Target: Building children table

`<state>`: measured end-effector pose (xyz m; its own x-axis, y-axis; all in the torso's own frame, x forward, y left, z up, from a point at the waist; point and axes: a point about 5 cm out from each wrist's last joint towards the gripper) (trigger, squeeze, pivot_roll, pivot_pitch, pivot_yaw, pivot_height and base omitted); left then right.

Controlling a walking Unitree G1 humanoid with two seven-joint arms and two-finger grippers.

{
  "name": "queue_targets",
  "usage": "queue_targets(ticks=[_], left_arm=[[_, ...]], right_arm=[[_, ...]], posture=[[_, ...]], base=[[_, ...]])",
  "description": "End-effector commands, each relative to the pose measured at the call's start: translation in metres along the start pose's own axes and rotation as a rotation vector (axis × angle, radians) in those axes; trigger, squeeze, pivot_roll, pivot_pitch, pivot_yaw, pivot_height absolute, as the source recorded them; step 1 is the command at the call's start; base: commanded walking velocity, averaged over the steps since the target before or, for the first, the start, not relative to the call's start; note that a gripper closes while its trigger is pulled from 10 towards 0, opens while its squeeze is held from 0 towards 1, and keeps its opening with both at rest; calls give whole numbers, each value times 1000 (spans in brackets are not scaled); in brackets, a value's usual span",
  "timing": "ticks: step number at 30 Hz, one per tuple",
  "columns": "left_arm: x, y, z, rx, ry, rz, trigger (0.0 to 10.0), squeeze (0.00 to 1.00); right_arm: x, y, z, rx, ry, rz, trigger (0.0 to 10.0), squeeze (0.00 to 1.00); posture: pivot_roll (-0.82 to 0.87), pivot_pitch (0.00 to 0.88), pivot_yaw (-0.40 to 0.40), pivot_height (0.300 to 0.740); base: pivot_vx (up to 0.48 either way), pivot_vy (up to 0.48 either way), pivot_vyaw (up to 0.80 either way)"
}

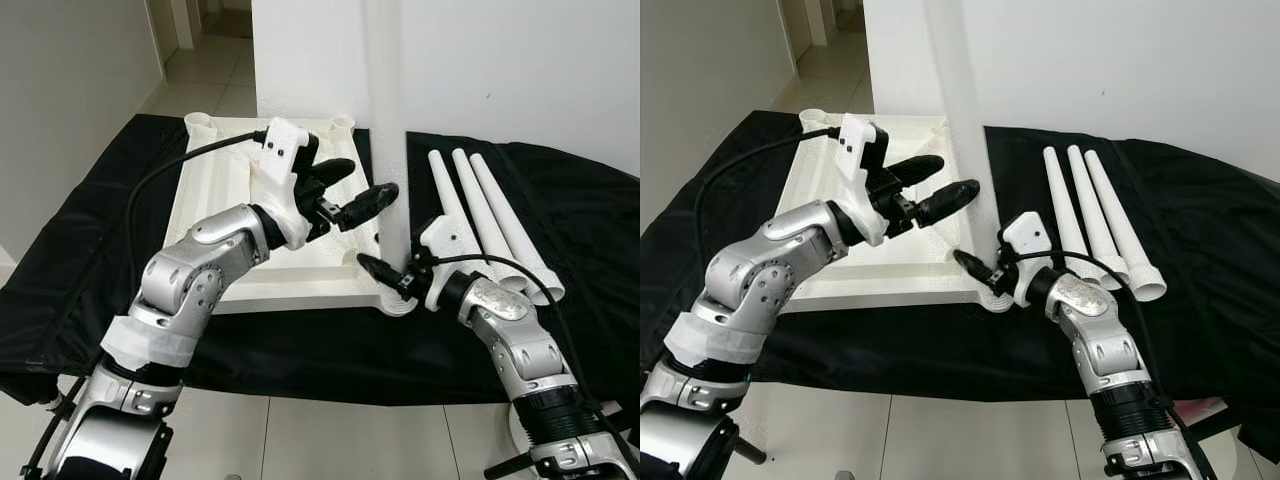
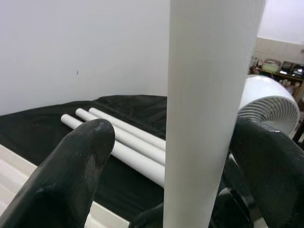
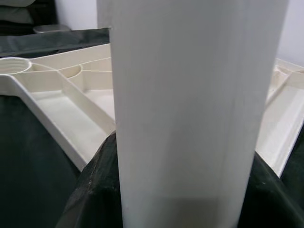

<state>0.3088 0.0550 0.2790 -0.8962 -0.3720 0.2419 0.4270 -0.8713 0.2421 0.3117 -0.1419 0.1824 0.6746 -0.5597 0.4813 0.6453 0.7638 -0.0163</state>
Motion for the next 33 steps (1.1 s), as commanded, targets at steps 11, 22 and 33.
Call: queue_targets(ticks=[11,22,33], left_arm=[[18,9,18,46,-124,-279,10000,0],[17,12,23,89,-222,-324,0,0],[9,13,30,86,-189,-247,0,0]], right_arm=[[-8,-1,-3,-18,8,101,10000,0],[-3,-5,0,-6,10,107,10000,0],[-3,0,1,2,41,97,10000,0]], posture=[[45,0,-19,740],[35,0,-18,740],[51,0,-12,740]], base=[[0,0,0],[0,0,0],[0,0,0]])
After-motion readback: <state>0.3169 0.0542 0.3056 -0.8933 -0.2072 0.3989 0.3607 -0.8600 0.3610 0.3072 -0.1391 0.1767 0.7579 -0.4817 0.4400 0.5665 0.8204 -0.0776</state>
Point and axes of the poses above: a point about 5 cm out from each wrist's last joint towards the gripper, its own y axis pointing out of the wrist towards the gripper, its own z axis along the axis of the wrist's last joint, x = y × z, and after that the axes turned 13 degrees about -y, right-handed
